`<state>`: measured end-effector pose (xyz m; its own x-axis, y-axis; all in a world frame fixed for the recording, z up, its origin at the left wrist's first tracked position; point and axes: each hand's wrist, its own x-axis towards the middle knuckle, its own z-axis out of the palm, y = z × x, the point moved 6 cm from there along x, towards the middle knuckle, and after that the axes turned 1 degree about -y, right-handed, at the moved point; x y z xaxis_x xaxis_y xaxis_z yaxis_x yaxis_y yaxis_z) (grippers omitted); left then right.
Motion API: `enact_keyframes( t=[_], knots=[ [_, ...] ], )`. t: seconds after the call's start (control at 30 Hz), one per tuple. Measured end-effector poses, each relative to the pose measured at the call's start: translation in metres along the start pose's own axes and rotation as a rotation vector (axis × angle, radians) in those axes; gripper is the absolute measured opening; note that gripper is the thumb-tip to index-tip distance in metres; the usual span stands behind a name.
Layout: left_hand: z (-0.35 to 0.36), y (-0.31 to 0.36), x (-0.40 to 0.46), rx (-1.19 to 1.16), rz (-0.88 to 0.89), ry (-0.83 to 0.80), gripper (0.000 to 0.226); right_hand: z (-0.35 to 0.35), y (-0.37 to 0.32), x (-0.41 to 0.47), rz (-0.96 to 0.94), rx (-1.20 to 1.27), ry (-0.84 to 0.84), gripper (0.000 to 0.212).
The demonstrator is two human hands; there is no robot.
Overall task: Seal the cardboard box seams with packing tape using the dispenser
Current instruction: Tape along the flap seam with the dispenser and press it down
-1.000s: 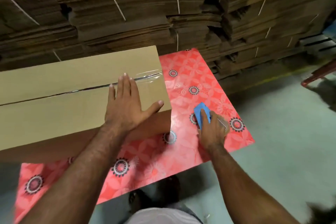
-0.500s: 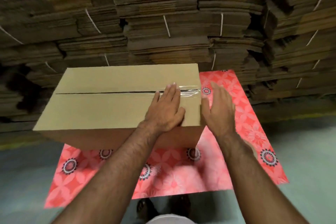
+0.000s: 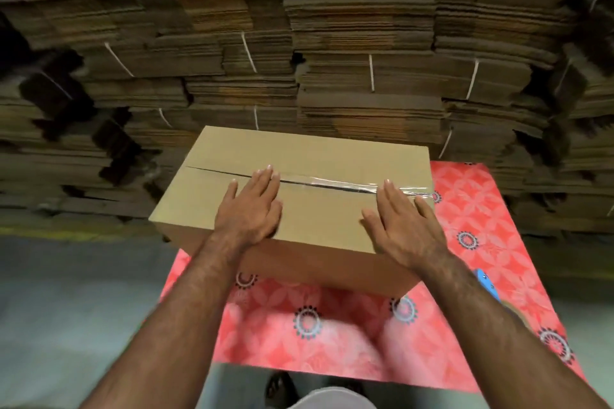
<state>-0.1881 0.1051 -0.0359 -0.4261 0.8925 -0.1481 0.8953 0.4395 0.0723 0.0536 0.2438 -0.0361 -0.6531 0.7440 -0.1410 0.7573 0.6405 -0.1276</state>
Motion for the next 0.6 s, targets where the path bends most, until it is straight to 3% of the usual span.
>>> enact_keyframes(
  t=[0.13,0.27,0.33,0.43,0.6],
  knots=[
    [-0.008,-0.017,-0.001,-0.088,0.006,-0.011,0.060,-0.013,-0.049,0.016,0.094,0.052,-0.054,0.083],
    [-0.003,-0.022,0.000,-0.108,0.062,0.007,0.068,-0.015,-0.176,0.046,-0.235,0.190,-0.137,0.074],
    [0.004,-0.025,-0.001,-0.040,0.063,-0.023,0.075,-0.005,-0.206,0.051,-0.277,0.236,-0.167,0.073],
    [0.006,-0.026,0.000,-0.011,0.050,-0.009,0.069,0.007,-0.197,0.049,-0.246,0.242,-0.118,0.073],
    [0.007,-0.028,0.002,-0.049,0.030,0.039,0.063,0.014,-0.126,0.039,-0.140,0.094,-0.089,0.076]
  ],
)
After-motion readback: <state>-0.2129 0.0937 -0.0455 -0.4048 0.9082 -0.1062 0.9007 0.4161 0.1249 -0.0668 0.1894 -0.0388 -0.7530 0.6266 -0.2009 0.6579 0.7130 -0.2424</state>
